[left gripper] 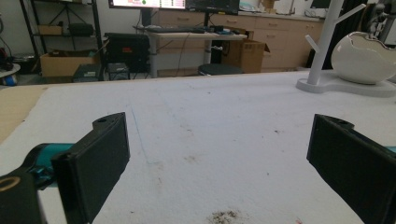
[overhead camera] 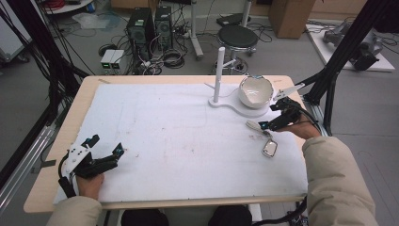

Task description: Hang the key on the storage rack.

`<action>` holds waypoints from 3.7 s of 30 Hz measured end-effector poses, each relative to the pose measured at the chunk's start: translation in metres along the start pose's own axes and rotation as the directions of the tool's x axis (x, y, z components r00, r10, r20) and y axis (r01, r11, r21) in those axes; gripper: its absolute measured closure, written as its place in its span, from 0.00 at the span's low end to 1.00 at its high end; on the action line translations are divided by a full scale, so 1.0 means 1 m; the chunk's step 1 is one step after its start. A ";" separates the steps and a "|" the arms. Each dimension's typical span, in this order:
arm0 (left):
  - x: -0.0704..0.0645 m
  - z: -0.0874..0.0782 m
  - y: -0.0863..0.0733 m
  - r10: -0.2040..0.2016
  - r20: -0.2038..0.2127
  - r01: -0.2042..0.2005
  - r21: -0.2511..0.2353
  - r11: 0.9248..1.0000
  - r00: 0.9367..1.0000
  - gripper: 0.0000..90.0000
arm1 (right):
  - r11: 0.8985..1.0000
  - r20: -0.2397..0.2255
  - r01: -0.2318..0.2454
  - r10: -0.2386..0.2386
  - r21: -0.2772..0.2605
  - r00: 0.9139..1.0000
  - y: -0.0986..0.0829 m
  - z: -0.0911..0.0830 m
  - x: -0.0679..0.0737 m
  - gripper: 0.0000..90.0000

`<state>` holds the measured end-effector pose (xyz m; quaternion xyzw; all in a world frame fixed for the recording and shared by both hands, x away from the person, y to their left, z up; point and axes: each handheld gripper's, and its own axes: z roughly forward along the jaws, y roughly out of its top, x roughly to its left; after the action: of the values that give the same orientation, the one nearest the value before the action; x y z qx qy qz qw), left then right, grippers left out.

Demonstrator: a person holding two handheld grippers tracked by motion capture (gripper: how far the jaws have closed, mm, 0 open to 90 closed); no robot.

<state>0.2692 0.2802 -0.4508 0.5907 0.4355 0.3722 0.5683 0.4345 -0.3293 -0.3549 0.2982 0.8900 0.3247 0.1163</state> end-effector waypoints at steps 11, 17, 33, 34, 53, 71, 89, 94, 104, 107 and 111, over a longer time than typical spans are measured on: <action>0.000 0.000 0.000 0.001 0.000 -0.001 0.002 1.000 1.000 0.07 | 0.986 -0.001 0.016 -0.016 0.168 1.000 -0.005 0.019 -0.009 0.05; 0.000 0.000 0.000 0.002 0.000 -0.002 0.002 1.000 1.000 0.07 | 0.962 -0.001 0.018 -0.018 0.273 1.000 -0.008 0.033 -0.011 0.12; 0.000 0.000 0.000 -0.003 -0.001 0.003 0.002 1.000 1.000 0.07 | 0.912 -0.032 0.080 -0.073 0.403 0.997 -0.008 0.051 -0.014 0.48; 0.000 0.000 0.000 -0.003 0.000 0.003 0.002 1.000 1.000 0.07 | 0.912 -0.032 0.080 -0.073 0.403 0.997 -0.008 0.051 -0.014 0.48; 0.000 0.001 0.000 -0.007 -0.001 0.007 0.001 1.000 1.000 0.07 | 0.883 -0.016 0.103 -0.108 0.459 0.994 -0.008 0.061 -0.010 0.90; 0.000 0.000 0.000 -0.003 -0.001 0.003 0.001 1.000 1.000 0.07 | 0.948 0.010 0.011 -0.014 0.318 1.000 0.001 0.039 -0.002 0.91; 0.000 0.000 0.000 -0.002 0.002 0.002 -0.001 1.000 1.000 0.07 | 0.999 0.096 -0.040 0.038 0.014 0.995 0.020 0.002 0.014 0.91; 0.000 0.000 0.000 -0.006 0.001 0.006 -0.007 1.000 1.000 0.07 | 0.993 0.131 -0.041 0.056 -0.115 0.990 0.035 -0.001 0.023 0.91; 0.001 0.000 0.000 -0.009 0.004 0.009 -0.009 1.000 1.000 0.07 | 0.971 0.153 -0.036 0.074 -0.237 0.985 0.061 0.006 0.036 0.91; 0.001 0.000 0.000 -0.010 0.005 0.010 -0.008 1.000 1.000 0.07 | 0.964 0.159 -0.028 0.072 -0.263 0.985 0.070 0.010 0.041 0.91; 0.001 0.000 0.000 -0.008 0.005 0.008 -0.009 1.000 1.000 0.07 | 0.958 0.162 -0.015 0.064 -0.286 0.985 0.083 0.021 0.049 0.91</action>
<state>0.2690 0.2810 -0.4511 0.5873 0.4349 0.3702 0.5735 0.4417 -0.2381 -0.3175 0.3229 0.8151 0.4244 0.2264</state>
